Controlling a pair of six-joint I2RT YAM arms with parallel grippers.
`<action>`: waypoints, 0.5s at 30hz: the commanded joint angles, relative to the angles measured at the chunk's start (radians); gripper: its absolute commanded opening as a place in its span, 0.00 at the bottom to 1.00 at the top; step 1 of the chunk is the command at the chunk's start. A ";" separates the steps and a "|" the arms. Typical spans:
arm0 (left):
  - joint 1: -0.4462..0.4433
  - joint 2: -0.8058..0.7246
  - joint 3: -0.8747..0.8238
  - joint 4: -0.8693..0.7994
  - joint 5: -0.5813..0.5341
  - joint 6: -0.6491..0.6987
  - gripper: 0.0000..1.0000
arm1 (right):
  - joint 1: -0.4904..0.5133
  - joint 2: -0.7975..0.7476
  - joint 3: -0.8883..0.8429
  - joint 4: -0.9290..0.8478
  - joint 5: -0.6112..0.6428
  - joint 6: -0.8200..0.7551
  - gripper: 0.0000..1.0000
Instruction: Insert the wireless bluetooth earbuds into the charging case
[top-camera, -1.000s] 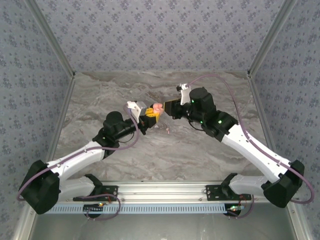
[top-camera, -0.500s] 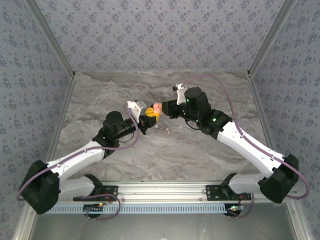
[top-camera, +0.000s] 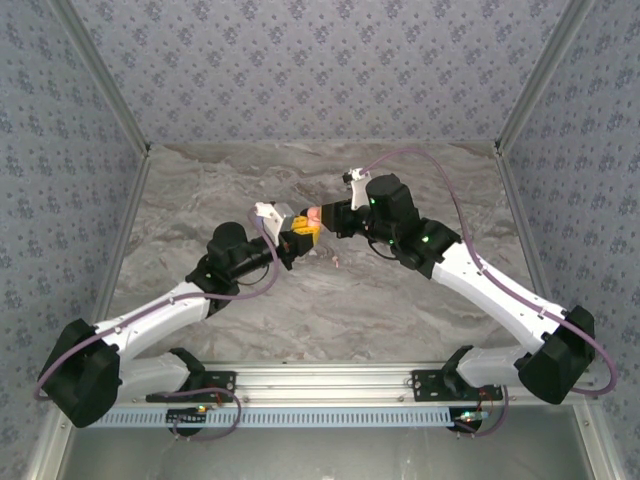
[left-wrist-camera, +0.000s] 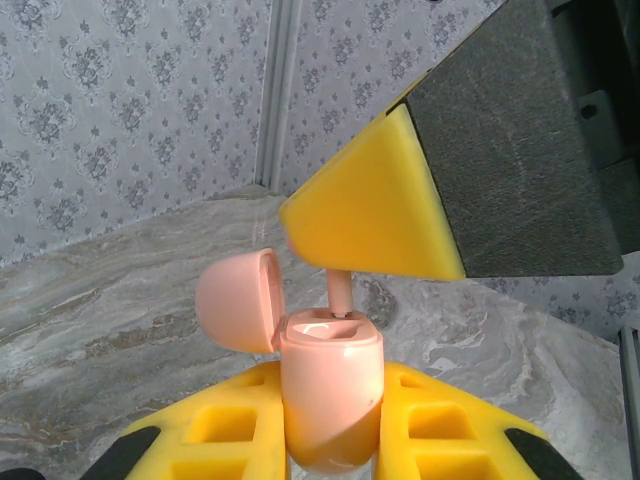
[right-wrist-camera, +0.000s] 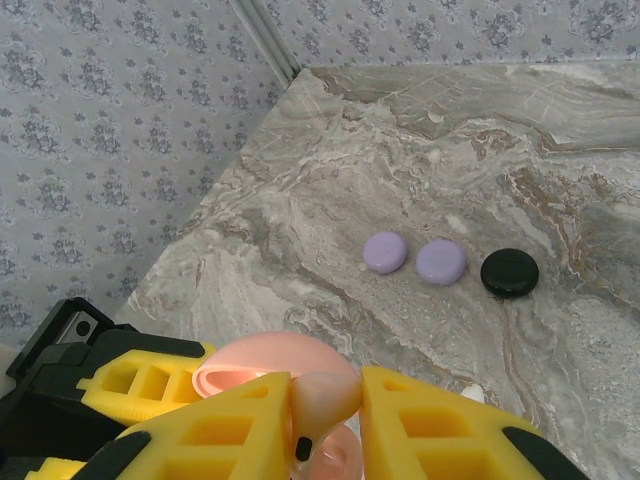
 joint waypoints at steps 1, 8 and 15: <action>-0.008 -0.003 0.046 0.050 0.013 -0.013 0.00 | 0.010 0.010 0.012 -0.006 0.000 -0.008 0.25; -0.009 -0.007 0.043 0.053 0.006 -0.013 0.00 | 0.010 0.015 0.011 -0.024 -0.031 -0.005 0.25; -0.008 -0.008 0.043 0.056 0.009 -0.014 0.00 | 0.013 0.026 0.011 -0.017 -0.039 0.008 0.25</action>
